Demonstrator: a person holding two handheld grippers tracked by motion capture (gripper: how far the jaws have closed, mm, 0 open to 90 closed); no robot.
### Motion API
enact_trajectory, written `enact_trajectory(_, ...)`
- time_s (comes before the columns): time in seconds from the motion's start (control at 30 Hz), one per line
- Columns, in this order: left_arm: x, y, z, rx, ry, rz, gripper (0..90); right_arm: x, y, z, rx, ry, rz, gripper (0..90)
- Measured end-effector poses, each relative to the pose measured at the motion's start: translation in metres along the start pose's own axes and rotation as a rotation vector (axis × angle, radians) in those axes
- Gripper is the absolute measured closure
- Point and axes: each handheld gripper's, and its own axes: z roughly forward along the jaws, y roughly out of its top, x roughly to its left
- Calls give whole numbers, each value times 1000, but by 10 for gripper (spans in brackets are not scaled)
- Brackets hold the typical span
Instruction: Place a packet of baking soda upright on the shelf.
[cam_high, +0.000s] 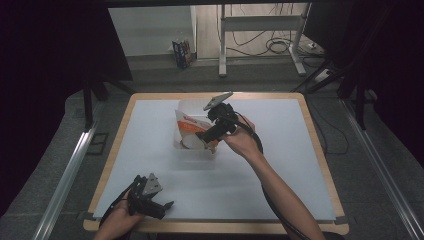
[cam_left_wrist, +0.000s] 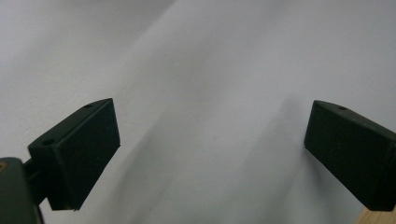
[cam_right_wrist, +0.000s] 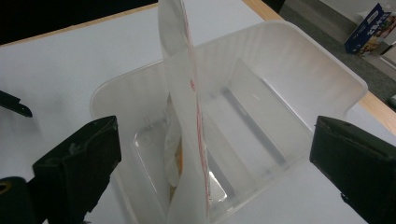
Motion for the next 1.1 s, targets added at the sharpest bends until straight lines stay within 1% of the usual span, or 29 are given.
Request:
enact_trajectory(0.33, 0, 0, 0, 0, 0, -1, 34, 1, -7, -7, 12, -1, -16, 0)
enact_trajectory(0.57, 0, 0, 0, 1, -1, -1, 35, 0, -14, -10, 8, -4, -11, 0)
enact_trajectory(0.7, 0, 0, 0, 2, -1, 0, 34, -1, -17, -13, 1, -3, 10, 0)
enact_trajectory(0.93, 0, 0, 0, 3, 0, 2, 35, 0, -24, -18, -10, -10, 8, 0)
enact_trajectory(1.0, 0, 0, 0, 3, 1, 4, 35, 1, -29, -21, -13, -13, 4, 0)
enact_trajectory(1.1, 0, 0, 0, 3, 1, 2, 34, 1, -32, -22, -16, -15, 9, 0)
